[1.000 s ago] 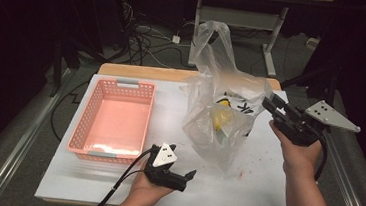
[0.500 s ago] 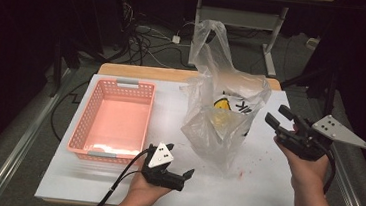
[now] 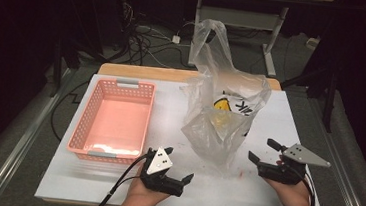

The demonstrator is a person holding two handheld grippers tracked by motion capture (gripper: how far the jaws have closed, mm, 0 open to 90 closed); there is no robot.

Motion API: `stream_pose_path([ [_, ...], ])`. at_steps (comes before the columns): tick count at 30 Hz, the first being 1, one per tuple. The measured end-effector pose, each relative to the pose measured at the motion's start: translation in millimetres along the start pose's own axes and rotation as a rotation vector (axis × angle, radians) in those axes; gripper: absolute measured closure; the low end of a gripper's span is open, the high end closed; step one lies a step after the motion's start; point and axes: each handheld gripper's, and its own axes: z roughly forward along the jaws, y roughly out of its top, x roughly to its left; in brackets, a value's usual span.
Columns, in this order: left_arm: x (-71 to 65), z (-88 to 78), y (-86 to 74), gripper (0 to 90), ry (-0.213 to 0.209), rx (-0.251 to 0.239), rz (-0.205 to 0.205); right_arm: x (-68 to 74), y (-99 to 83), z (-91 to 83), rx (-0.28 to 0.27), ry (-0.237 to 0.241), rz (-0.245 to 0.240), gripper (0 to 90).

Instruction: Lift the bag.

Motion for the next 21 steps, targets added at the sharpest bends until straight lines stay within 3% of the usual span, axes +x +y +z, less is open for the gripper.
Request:
stream_pose_path([
  [5, 2.6, 1.6, -3.0, 0.0, 0.001, 0.001, -0.024, 2.2, -21.0, 8.7, 0.064, -0.013, 0.016, 0.2],
  [11, 7.2, 2.3, -8.2, 0.0, 0.004, -0.001, -0.058, 4.3, -33.6, 9.6, 0.103, -0.027, 0.007, 0.0],
  [21, 12.2, -1.8, -9.5, 0.0, 0.035, -0.005, -0.071, 4.4, -34.8, 9.8, 0.089, -0.032, 0.013, 0.0],
])
